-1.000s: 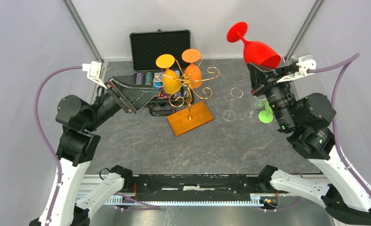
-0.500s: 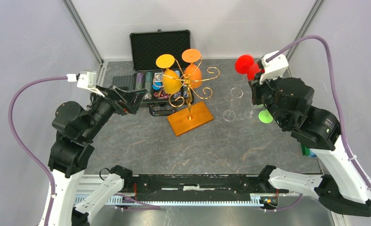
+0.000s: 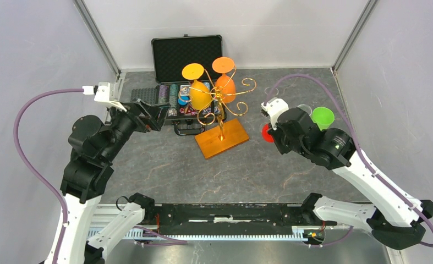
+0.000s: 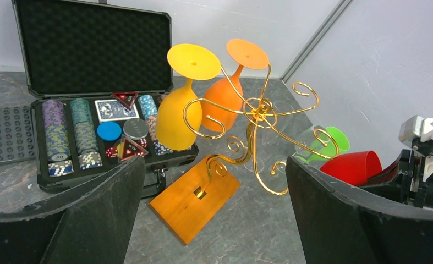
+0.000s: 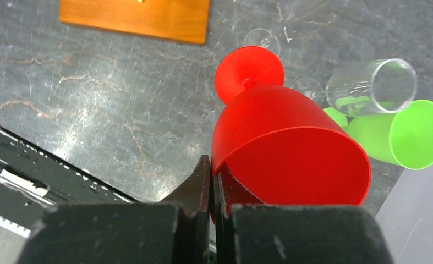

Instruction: Take the wine glass off the wine glass rack

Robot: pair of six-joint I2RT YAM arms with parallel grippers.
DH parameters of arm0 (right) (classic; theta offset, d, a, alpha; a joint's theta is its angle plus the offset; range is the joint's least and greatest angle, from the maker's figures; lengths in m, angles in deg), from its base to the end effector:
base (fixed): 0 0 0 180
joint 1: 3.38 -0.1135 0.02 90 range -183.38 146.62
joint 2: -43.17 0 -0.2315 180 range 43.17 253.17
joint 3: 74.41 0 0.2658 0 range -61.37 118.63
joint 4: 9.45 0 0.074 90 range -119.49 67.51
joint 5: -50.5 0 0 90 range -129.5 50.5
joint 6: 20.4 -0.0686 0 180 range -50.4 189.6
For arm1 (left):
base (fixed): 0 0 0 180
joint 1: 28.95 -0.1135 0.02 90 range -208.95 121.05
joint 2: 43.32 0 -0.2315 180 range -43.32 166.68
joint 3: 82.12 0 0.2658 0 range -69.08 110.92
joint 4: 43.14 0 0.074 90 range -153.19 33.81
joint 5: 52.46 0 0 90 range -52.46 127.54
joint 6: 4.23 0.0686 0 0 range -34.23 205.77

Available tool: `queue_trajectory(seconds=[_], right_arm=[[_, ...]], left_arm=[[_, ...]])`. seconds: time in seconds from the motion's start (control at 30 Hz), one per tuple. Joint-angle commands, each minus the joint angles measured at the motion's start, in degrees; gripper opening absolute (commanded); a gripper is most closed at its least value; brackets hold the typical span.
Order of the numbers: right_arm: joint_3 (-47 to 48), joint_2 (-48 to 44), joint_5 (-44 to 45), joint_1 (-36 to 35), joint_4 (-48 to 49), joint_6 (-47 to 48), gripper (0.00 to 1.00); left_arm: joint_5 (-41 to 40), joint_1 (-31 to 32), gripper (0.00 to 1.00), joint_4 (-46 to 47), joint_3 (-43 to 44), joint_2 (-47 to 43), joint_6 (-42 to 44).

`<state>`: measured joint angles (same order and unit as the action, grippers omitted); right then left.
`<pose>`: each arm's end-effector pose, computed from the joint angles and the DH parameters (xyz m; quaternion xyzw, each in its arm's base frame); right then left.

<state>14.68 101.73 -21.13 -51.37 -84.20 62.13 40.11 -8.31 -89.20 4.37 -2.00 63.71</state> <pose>0.1686 0.1549 0.3490 -0.2567 0.8747 0.0485 0.4083 0.1637 -0.0649 0.4526 0.0069 0.7125 -0.2702 0.6475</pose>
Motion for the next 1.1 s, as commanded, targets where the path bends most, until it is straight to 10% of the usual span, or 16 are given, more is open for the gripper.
queue_trajectory(seconds=[0.0, 1.07], right_arm=[[-1.7, -0.4, -3.1, 0.0, -0.8, 0.5, 0.0], [-19.6, 3.9, -6.2, 1.4, 8.6, 0.2, 0.01]], left_arm=[[-1.4, 0.1, 1.0, 0.8, -0.6, 0.0, 2.6], [-1.5, 0.0, 1.0, 0.0, -0.9, -0.7, 2.0]])
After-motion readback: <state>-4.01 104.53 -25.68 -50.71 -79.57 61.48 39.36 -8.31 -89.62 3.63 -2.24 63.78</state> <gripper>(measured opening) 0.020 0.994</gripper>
